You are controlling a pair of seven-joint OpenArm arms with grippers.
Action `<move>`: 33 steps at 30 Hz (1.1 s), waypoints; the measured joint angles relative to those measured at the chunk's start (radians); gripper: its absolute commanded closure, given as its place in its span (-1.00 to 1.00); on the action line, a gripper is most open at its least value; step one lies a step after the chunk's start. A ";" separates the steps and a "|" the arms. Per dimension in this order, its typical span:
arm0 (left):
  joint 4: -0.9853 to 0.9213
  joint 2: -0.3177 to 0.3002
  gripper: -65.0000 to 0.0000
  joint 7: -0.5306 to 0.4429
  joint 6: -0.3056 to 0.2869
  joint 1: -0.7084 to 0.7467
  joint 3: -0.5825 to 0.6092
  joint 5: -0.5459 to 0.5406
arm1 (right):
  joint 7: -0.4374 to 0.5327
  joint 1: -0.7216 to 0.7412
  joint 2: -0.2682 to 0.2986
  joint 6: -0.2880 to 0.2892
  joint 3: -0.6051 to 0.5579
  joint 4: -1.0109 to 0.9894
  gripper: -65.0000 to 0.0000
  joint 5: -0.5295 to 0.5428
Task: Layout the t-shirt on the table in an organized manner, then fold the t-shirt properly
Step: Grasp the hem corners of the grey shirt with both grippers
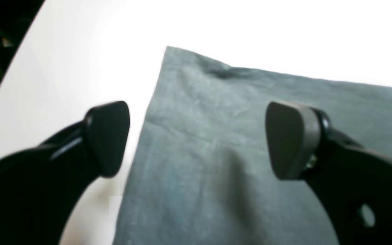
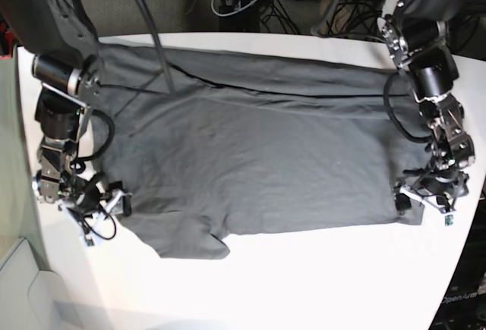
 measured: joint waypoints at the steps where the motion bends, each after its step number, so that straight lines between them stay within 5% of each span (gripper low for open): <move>1: 0.000 0.002 -0.89 0.001 0.000 0.003 0.000 0.001 | 0.006 0.005 0.000 0.000 0.002 0.001 -0.20 0.002; 15: -0.002 0.002 -0.89 0.000 0.006 0.000 0.000 0.001 | 0.072 -0.076 -0.001 -0.003 -0.002 0.000 -0.15 0.008; 24: -0.291 -0.042 -0.89 -0.216 0.011 -0.108 0.002 0.005 | 0.106 -0.102 0.000 -0.004 -0.002 0.005 1.00 0.021; 33: -0.624 -0.126 -0.89 -0.386 0.014 -0.243 0.002 0.009 | 0.110 -0.111 0.002 -0.003 -0.002 0.007 1.00 0.031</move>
